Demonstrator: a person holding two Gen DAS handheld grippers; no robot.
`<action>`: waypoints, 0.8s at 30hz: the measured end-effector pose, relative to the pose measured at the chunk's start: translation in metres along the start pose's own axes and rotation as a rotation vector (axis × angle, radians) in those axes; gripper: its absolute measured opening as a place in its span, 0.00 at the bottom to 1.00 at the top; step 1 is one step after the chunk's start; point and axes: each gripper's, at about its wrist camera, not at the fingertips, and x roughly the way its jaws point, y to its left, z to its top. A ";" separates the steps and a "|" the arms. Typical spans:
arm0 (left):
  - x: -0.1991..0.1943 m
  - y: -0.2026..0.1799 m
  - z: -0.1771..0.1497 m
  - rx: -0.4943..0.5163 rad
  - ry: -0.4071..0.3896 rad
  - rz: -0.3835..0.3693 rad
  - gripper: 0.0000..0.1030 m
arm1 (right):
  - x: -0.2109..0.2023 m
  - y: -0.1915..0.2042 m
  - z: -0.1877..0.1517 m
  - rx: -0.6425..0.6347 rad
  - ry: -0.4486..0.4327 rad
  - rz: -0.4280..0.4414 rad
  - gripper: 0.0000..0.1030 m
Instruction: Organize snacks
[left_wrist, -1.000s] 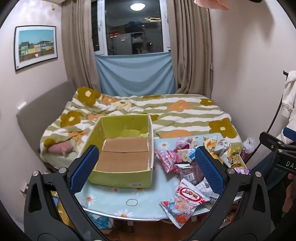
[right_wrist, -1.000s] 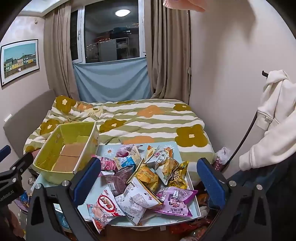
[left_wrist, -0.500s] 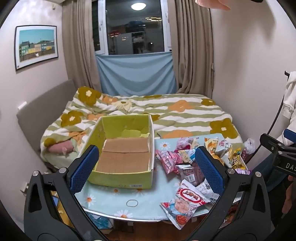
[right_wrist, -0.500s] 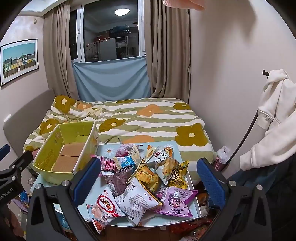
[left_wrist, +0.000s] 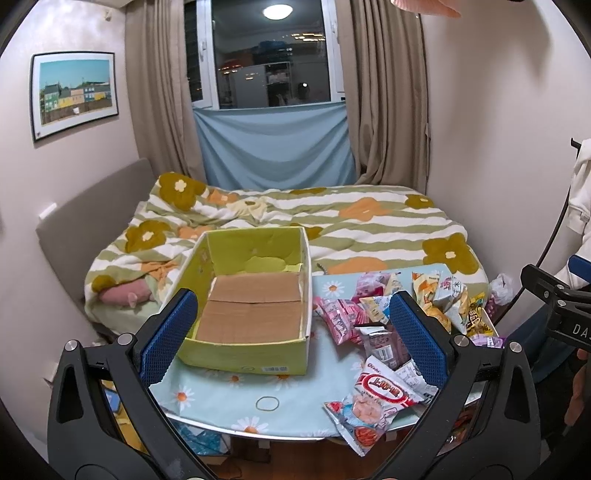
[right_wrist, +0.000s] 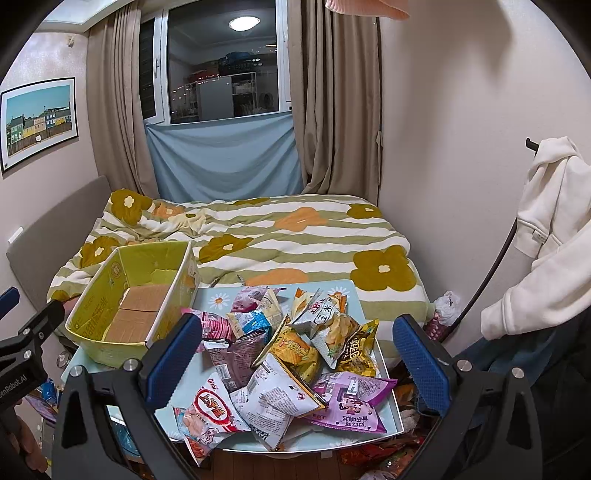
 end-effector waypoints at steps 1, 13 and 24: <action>0.000 0.000 0.000 -0.001 0.000 0.000 1.00 | 0.000 0.000 0.000 0.000 0.000 0.001 1.00; 0.001 0.000 -0.001 -0.001 0.000 -0.002 1.00 | 0.001 0.000 -0.001 0.001 0.001 0.002 1.00; 0.002 0.000 -0.005 -0.001 0.003 -0.003 1.00 | 0.001 0.001 -0.002 0.000 0.001 0.002 1.00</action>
